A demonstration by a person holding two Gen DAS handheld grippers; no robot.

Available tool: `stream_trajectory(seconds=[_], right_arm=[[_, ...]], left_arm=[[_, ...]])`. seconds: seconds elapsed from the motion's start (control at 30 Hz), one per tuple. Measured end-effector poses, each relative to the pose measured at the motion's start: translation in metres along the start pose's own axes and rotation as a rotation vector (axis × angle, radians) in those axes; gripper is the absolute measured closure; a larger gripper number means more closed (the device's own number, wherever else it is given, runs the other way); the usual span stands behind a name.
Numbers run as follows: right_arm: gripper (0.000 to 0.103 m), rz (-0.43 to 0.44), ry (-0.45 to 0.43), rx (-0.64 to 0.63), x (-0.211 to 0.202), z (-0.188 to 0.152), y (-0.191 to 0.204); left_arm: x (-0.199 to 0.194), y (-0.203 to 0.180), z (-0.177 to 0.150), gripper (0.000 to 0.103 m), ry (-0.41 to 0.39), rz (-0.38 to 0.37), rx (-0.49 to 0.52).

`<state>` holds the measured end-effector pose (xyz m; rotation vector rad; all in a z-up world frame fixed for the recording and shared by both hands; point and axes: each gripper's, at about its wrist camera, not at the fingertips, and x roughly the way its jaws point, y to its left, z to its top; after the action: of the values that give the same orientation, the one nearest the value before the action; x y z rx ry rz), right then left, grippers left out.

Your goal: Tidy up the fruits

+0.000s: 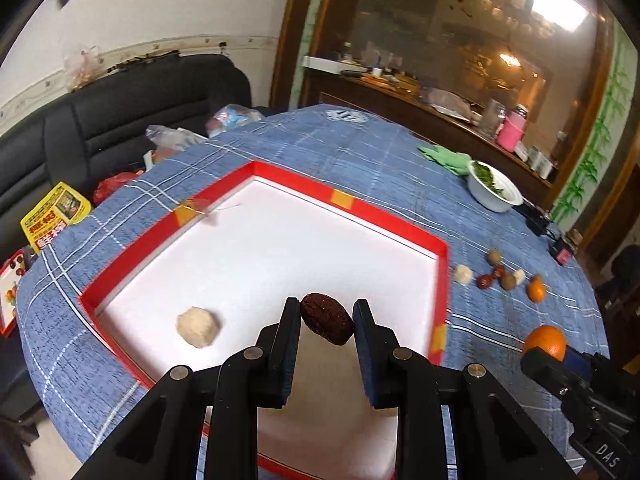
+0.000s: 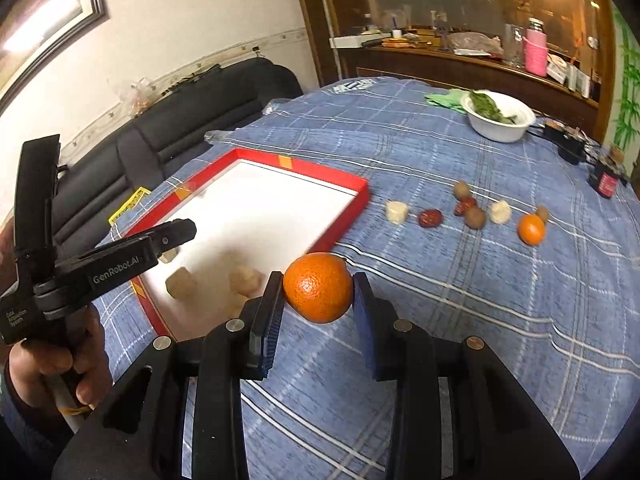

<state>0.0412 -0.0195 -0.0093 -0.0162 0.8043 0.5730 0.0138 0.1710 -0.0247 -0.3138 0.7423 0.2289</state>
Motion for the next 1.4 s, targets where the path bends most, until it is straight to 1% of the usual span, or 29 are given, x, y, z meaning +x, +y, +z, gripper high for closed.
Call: stream_trajectory(seconds=[0.23, 0.43, 0.6, 0.73, 1.07, 1.23, 1.27, 1.3, 1.33, 1.37, 1.4], right_arm=[[0.070, 0.047, 0.003, -0.034, 0.028, 0.021, 0.023], [0.070, 0.067, 0.022, -0.052, 0.057, 0.031, 0.039], [0.070, 0.055, 0.051, -0.032, 0.085, 0.037, 0.036], [0.069, 0.047, 0.069, -0.025, 0.099, 0.040, 0.033], [0.069, 0.022, 0.102, -0.028, 0.122, 0.045, 0.030], [0.069, 0.001, 0.129, -0.045, 0.131, 0.044, 0.032], [0.069, -0.001, 0.137, -0.048, 0.133, 0.044, 0.032], [0.069, -0.003, 0.150, -0.052, 0.135, 0.044, 0.033], [0.068, 0.000, 0.160, -0.059, 0.136, 0.044, 0.035], [0.065, 0.001, 0.162, -0.067, 0.134, 0.044, 0.036], [0.057, -0.005, 0.150, -0.076, 0.128, 0.046, 0.037]], left_arm=[[0.016, 0.021, 0.003, 0.077, 0.017, 0.094, -0.005], [0.028, 0.025, 0.010, 0.077, 0.023, 0.118, -0.002], [0.039, 0.024, 0.018, 0.077, 0.025, 0.143, 0.009], [0.049, 0.024, 0.024, 0.077, 0.036, 0.171, 0.010], [0.069, 0.025, 0.029, 0.077, 0.075, 0.223, 0.010], [0.074, 0.035, 0.032, 0.077, 0.112, 0.287, -0.043], [0.073, 0.039, 0.032, 0.076, 0.123, 0.302, -0.057], [0.071, 0.043, 0.034, 0.068, 0.142, 0.321, -0.081], [0.068, 0.046, 0.035, 0.063, 0.152, 0.329, -0.101], [0.063, 0.049, 0.037, 0.056, 0.151, 0.332, -0.124], [0.055, 0.053, 0.040, 0.053, 0.131, 0.325, -0.158]])
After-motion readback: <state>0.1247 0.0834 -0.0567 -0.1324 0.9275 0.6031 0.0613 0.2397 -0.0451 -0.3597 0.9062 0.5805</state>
